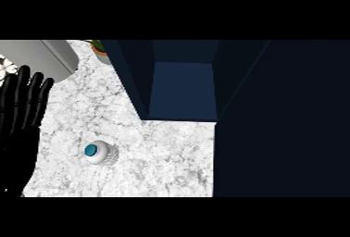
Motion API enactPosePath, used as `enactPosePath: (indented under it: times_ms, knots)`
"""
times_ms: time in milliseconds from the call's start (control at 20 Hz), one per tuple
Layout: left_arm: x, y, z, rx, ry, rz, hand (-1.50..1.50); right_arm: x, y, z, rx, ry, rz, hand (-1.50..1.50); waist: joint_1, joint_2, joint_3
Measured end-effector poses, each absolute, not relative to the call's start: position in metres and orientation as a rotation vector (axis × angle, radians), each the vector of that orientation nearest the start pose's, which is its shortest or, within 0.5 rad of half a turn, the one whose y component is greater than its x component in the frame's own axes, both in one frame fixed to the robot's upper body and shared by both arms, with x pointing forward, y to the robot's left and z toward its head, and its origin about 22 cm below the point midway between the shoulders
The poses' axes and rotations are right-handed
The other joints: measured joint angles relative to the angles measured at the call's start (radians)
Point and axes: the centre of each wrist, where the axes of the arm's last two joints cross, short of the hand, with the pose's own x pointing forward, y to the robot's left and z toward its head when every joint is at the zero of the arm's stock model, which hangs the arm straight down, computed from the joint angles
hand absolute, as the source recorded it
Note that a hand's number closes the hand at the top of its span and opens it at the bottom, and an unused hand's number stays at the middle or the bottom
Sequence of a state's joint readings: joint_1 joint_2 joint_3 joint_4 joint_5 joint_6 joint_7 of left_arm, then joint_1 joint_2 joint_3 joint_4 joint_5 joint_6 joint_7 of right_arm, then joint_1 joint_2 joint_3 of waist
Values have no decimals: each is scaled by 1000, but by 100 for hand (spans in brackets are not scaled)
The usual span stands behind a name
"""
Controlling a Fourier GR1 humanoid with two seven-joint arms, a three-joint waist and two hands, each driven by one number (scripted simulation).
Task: Pick up the bottled water, place it into the cabinet and close the cabinet
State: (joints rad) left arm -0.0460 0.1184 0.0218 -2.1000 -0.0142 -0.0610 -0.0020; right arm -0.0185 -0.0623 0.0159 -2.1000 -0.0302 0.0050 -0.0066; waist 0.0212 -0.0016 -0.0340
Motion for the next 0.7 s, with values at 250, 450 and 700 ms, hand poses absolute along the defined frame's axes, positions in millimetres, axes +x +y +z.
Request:
enactPosePath:
  times_ms: [250, 450, 700]
  knots:
    - [211, 233, 132, -345, -2098, -393, -150, 204, -234, 126, -9, -2091, 91, -150, -31, -2, 21]
    - [200, 219, 109, -730, -1861, -580, -150, 198, -227, 117, 96, -2009, 84, -150, -49, 2, 28]
    - [177, 245, 98, -995, -1625, -681, -150, 177, -229, 119, 174, -1934, 83, -150, -39, -3, 31]
